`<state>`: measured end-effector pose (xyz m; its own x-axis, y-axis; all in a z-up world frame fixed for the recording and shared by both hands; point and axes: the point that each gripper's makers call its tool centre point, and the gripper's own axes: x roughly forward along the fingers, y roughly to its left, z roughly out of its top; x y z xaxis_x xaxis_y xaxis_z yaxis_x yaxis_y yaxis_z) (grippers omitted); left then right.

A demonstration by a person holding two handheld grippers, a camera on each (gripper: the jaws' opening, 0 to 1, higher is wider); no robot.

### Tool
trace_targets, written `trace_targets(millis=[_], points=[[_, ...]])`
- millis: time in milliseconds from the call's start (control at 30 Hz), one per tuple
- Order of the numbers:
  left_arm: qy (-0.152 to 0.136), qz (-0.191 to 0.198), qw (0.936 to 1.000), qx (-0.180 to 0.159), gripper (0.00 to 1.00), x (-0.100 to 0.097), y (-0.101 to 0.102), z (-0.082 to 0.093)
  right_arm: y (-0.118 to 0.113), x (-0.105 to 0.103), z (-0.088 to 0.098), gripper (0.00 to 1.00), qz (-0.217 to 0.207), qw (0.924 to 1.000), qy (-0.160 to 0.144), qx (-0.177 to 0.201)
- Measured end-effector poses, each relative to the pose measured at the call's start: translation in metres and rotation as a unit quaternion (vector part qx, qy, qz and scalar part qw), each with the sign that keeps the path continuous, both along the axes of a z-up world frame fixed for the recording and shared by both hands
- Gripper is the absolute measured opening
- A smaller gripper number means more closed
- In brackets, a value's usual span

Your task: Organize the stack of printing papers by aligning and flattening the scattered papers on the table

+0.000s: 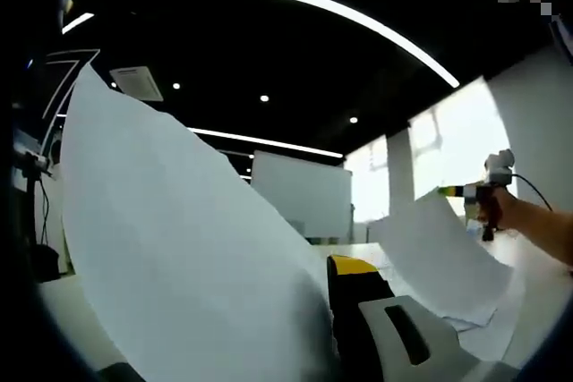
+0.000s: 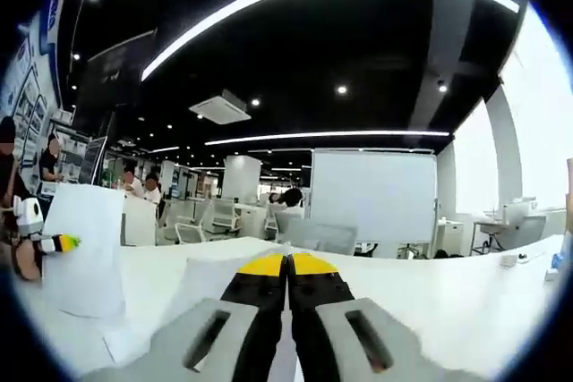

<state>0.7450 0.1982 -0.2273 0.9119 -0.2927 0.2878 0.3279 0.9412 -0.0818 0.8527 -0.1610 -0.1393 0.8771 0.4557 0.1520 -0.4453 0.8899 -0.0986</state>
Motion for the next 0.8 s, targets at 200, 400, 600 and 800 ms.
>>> trace_targets(millis=[200, 400, 600, 800], points=[[0.001, -0.001, 1.0000, -0.001, 0.22, 0.000, 0.000, 0.000, 0.001, -0.005, 0.005, 0.00, 0.000, 1.0000, -0.006, 0.000], [0.001, -0.001, 1.0000, 0.000, 0.22, 0.001, -0.001, -0.001, 0.000, -0.010, 0.010, 0.00, -0.001, 0.9999, -0.014, 0.008], [0.001, -0.002, 1.0000, 0.001, 0.22, 0.001, -0.001, -0.001, 0.000, -0.013, 0.012, 0.00, 0.001, 0.9998, -0.016, 0.010], [0.001, -0.001, 1.0000, 0.002, 0.22, 0.001, -0.001, -0.001, -0.003, -0.016, 0.016, 0.00, -0.002, 0.9997, -0.021, 0.010]])
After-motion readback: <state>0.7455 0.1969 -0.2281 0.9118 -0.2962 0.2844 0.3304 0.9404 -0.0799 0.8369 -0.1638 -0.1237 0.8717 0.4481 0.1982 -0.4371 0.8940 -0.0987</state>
